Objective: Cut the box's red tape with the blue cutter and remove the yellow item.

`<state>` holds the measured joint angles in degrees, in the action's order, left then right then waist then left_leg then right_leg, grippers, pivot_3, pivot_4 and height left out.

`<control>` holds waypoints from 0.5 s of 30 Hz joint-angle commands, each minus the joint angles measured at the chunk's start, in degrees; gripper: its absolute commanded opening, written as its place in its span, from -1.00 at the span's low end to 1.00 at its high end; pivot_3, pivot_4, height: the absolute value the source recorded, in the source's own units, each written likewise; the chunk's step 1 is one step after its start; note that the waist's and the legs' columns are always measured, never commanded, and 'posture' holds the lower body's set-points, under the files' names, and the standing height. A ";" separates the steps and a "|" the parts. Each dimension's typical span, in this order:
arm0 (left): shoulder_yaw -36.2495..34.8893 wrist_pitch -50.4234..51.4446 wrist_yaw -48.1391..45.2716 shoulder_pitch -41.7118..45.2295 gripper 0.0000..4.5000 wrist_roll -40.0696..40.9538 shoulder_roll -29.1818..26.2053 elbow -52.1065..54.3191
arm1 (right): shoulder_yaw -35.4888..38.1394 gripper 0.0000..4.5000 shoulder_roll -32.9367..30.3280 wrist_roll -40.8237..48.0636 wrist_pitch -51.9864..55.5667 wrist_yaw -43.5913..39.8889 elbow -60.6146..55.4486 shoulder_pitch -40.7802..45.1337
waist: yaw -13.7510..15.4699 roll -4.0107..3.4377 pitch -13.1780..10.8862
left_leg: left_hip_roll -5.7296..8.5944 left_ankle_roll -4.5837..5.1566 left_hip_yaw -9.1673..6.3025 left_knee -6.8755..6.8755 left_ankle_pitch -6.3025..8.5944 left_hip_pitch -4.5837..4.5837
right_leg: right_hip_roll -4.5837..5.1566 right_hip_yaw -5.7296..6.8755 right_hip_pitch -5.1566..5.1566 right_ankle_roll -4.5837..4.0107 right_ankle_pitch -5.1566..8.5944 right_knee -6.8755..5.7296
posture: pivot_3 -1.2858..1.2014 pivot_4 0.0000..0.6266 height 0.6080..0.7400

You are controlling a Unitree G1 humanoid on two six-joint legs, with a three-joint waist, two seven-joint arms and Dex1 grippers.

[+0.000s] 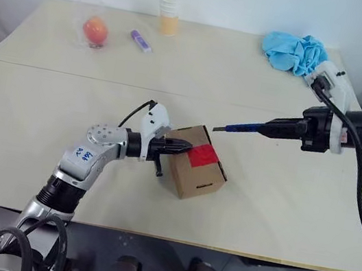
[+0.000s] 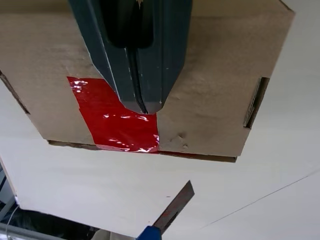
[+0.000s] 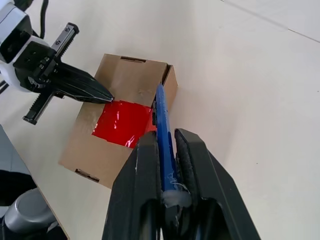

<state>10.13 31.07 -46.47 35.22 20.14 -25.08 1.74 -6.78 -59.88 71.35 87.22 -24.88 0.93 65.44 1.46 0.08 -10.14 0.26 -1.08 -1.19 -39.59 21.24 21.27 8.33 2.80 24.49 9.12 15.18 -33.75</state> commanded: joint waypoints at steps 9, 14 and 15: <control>1.61 0.49 1.03 -1.36 -1.00 -2.53 1.09 1.25 | -0.92 -0.92 3.69 -11.10 5.28 -7.92 2.36 5.17 | -0.07 0.00 0.00 | 0.00 0.00 0.03 -0.16 0.00 -0.01 | 0.00 -0.01 0.00 0.02 -0.01 -0.14 | 0.03 -0.52 1.00; 1.73 0.81 1.02 -2.41 -1.00 -2.75 1.32 2.06 | -0.30 -0.92 5.28 -12.53 5.28 -8.78 2.18 4.66 | -0.14 0.00 0.00 | 0.00 0.01 0.03 -0.27 0.00 -0.01 | 0.01 -0.01 -0.02 0.03 -0.02 -0.21 | 0.03 -0.52 1.00; 1.84 0.97 0.97 -2.63 -1.00 -2.77 1.31 2.31 | -0.21 -0.92 5.56 -12.82 5.28 -8.86 2.13 4.60 | -0.14 0.00 0.00 | 0.00 0.01 0.03 -0.27 0.00 -0.02 | 0.01 -0.01 -0.01 0.02 -0.02 -0.21 | 0.03 -0.52 1.00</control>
<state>10.48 31.19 -45.33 34.10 18.09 -23.72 3.19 -8.61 -54.32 58.95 92.20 -32.96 4.29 69.46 1.33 0.07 -10.13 0.25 -1.07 -1.15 -39.86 21.25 21.26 8.34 2.79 24.48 9.14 15.15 -33.97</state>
